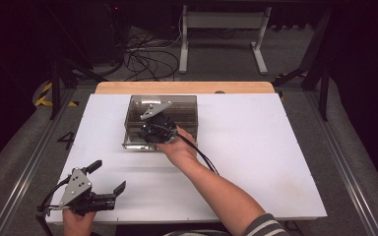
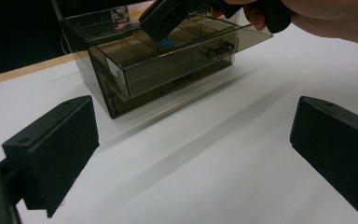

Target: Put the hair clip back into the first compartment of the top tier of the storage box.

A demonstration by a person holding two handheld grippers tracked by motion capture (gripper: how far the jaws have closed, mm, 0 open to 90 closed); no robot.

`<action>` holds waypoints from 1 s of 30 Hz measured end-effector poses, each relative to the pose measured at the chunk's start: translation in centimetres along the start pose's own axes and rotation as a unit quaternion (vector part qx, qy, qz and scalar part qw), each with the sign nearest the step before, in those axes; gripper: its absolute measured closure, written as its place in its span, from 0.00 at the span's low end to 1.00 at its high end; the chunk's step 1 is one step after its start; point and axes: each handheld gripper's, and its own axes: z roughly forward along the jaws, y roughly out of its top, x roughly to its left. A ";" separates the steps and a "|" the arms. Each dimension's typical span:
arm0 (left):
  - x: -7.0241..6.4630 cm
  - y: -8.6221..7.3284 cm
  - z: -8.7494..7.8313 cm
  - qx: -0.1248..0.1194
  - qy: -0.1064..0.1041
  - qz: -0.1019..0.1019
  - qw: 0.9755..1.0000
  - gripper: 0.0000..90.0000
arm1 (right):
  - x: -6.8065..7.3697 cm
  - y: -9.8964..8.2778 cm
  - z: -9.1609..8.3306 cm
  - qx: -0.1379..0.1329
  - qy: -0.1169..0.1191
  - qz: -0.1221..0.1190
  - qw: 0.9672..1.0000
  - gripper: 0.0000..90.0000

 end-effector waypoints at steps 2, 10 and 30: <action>0.0 0.0 0.0 0.000 0.000 0.000 1.000 0.02 | 0.0 0.0 0.1 0.003 -0.001 0.000 1.000 0.80; 0.0 0.0 0.0 0.000 0.000 0.001 1.000 0.02 | 0.2 -0.1 0.6 0.018 -0.006 0.003 1.000 0.80; 0.0 0.0 0.0 0.000 0.000 0.001 1.000 0.02 | 0.3 -0.1 1.0 0.034 -0.007 -0.001 0.999 0.77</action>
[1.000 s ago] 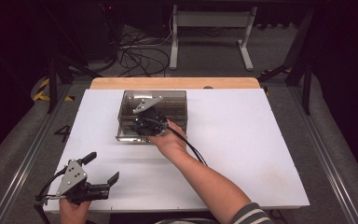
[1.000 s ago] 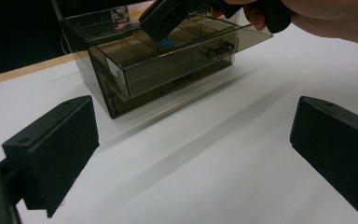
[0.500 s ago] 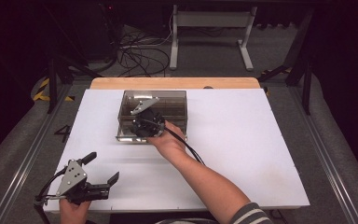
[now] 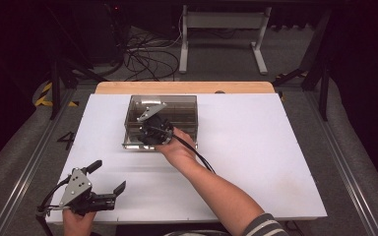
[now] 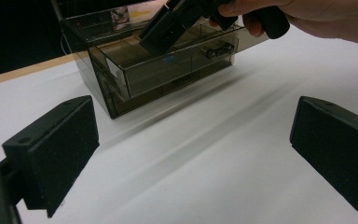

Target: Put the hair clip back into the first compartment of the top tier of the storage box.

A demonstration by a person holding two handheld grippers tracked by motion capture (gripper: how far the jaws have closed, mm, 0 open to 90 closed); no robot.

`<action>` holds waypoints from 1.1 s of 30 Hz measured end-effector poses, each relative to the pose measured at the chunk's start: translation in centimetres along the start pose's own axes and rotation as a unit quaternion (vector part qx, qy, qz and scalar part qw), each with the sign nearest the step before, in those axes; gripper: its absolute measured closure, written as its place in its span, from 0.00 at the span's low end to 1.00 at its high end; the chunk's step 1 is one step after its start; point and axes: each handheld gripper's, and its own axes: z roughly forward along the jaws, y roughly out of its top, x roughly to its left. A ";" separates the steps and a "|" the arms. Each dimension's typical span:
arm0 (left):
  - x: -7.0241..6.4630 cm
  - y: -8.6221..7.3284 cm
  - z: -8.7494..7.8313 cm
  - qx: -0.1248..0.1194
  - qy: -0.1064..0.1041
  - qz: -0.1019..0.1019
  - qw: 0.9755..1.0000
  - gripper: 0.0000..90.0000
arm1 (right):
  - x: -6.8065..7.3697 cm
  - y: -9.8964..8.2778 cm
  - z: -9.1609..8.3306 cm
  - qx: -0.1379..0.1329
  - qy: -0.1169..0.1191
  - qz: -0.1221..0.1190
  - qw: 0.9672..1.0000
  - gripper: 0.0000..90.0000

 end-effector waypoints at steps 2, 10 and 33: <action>0.0 0.0 0.0 0.000 0.000 -0.001 1.000 0.02 | 0.0 0.0 -0.1 -0.002 -0.001 -0.001 1.000 0.74; 0.0 0.0 0.0 -0.001 0.000 0.000 1.000 0.02 | -0.1 0.3 -0.9 -0.022 0.003 0.003 1.000 0.61; 0.0 0.0 0.1 0.000 0.001 0.000 1.000 0.02 | -0.3 0.7 -5.8 -0.087 0.003 -0.012 0.996 0.38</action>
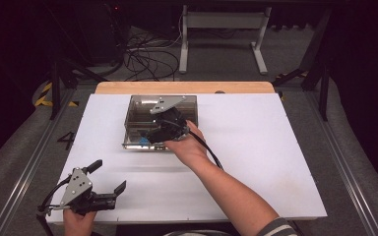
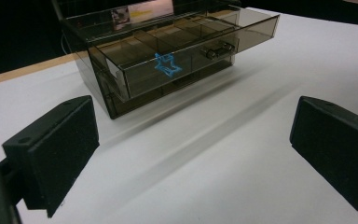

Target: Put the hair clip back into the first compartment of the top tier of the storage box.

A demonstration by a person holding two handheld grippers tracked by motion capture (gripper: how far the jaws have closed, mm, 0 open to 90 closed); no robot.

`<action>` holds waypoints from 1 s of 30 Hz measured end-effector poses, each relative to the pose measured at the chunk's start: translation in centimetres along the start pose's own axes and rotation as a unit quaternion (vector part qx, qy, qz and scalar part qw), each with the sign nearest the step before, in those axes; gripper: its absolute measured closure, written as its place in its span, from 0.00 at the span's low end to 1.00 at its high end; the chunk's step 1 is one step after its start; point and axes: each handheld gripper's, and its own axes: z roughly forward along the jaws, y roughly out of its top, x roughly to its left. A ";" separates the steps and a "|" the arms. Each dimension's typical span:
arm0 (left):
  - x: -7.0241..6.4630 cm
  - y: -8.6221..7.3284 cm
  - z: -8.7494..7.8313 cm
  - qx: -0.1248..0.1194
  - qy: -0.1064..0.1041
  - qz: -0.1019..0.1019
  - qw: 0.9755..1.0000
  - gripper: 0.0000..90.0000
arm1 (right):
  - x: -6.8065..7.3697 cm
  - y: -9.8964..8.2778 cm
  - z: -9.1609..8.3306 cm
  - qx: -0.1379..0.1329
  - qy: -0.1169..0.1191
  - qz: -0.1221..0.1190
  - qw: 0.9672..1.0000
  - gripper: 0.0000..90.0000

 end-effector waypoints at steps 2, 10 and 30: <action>0.0 0.0 0.0 -0.001 0.000 -0.001 1.000 0.02 | 0.1 0.0 -0.2 -0.002 -0.003 -0.004 1.000 0.36; 0.0 0.0 0.0 -0.001 0.002 -0.001 1.000 0.02 | 0.2 0.1 -1.9 -0.012 -0.012 -0.011 1.000 0.28; 0.0 0.0 0.1 0.001 0.000 -0.003 1.000 0.02 | -0.6 -1.5 -7.9 -0.047 -0.034 -0.007 0.998 0.12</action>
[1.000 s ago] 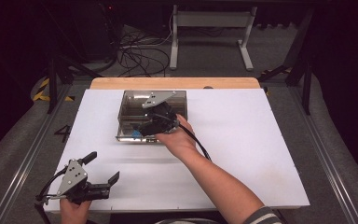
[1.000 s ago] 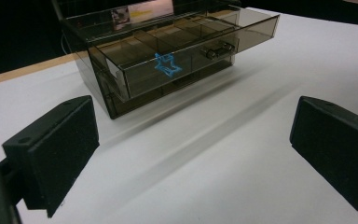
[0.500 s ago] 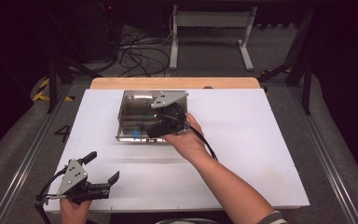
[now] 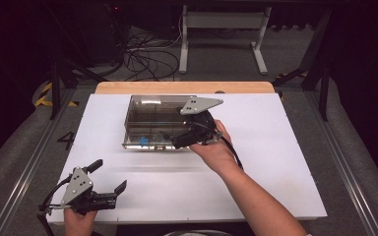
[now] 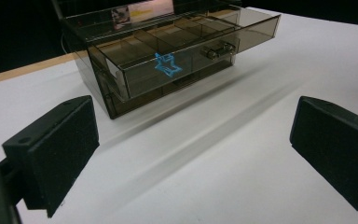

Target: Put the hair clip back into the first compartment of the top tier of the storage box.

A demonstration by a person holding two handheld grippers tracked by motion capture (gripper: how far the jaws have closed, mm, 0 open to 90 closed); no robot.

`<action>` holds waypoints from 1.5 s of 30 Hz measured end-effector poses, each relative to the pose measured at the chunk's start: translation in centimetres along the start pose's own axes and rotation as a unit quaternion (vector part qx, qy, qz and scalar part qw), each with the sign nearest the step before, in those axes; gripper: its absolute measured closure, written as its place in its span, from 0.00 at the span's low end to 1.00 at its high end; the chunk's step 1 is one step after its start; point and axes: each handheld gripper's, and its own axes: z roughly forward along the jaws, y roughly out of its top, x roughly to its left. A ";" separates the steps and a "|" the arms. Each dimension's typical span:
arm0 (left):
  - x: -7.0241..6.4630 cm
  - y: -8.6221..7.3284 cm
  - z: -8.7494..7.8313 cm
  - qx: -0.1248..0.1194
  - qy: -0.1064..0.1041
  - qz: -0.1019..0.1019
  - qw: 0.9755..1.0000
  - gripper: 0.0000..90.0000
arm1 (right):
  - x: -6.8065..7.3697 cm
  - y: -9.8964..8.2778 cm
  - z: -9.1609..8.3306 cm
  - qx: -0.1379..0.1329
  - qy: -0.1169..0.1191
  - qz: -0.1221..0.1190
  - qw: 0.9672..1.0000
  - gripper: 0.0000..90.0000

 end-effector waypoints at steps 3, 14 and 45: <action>0.0 0.0 0.0 0.000 0.000 -0.001 1.000 0.02 | -0.2 -0.1 -0.8 -0.004 -0.003 0.000 1.000 0.12; 0.0 0.0 0.0 0.000 -0.001 0.001 1.000 0.02 | -0.4 -0.9 -3.1 -0.016 -0.005 -0.009 1.000 0.10; 0.0 0.0 0.2 -0.003 -0.002 -0.004 1.000 0.02 | -2.7 -14.9 -13.6 -0.043 -0.047 0.045 0.997 0.07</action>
